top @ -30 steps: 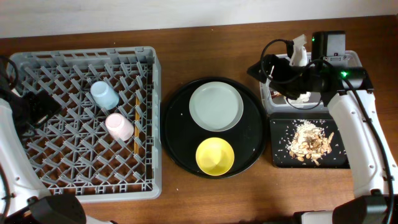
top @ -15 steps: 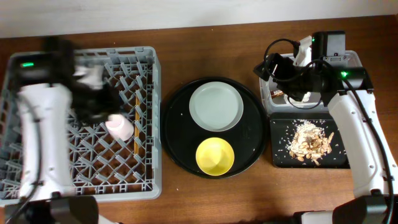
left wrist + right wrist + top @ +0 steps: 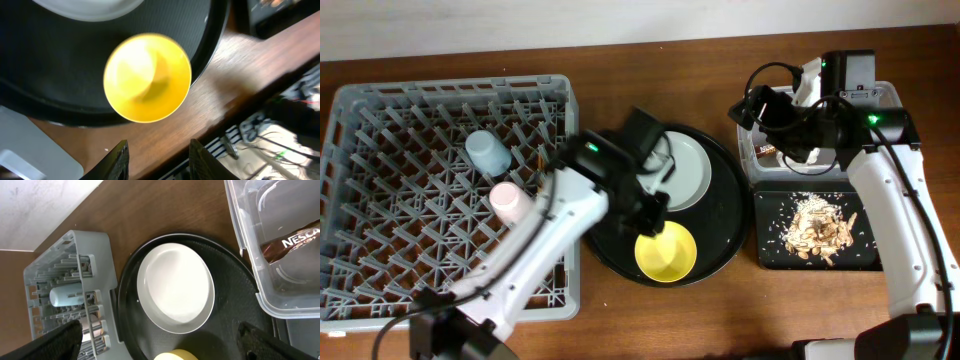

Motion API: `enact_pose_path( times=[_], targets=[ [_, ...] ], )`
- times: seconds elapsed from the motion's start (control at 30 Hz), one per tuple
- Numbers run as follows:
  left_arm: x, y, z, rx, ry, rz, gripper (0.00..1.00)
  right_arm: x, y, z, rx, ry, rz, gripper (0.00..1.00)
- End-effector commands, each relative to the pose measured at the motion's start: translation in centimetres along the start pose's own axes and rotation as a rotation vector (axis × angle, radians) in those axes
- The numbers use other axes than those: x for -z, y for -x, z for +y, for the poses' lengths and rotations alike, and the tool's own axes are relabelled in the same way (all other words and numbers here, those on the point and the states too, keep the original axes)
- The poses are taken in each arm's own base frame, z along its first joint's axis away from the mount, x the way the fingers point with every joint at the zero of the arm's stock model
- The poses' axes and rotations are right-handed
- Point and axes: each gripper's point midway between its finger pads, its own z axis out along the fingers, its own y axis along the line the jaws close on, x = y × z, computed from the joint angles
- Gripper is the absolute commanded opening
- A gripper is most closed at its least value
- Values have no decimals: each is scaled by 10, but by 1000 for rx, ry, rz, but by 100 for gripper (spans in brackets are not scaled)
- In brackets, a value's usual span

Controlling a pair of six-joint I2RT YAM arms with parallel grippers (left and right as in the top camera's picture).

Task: Sort waste into correct bins and load items into the dishwasher rack
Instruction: 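Reach the left gripper to the yellow bowl and grip its rim, then carry the yellow bowl with the left gripper into the dish rack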

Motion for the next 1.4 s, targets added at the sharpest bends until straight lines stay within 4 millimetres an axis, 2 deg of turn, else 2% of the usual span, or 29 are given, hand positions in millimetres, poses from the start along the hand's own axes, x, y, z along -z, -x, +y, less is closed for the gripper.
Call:
enact_pose_path(
  times=[0.0,0.1,0.2,0.37,0.4,0.7,0.73,0.9,1.37],
  targets=[
    [-31,-13,-7,30,107,6,38,1,3,0,-4,-8,-11,99],
    [-62,-18,-24,-5,84,-16,38,1,3,0,-4,-8,-11,99],
    [-84,-9,-36,-55,53,-86,36,1,3,0,-4,-9,-11,99],
    [-103,-2,-35,-92,80,-158,34,1,3,0,-4,-9,-11,99],
    [-109,-3,-34,-101,100,-166,31,1,3,0,-4,-8,-11,99],
    [-143,-8,-48,-144,113,-156,31,1,3,0,-4,-8,-11,99],
    [-148,-10,-46,-146,128,-147,26,1,3,0,-4,-9,-11,99],
    [-159,-13,-35,-133,185,-127,22,1,3,0,-5,-8,-11,99],
    [-160,-26,-31,-131,207,-81,19,1,3,0,-5,-9,-11,98]
  ],
)
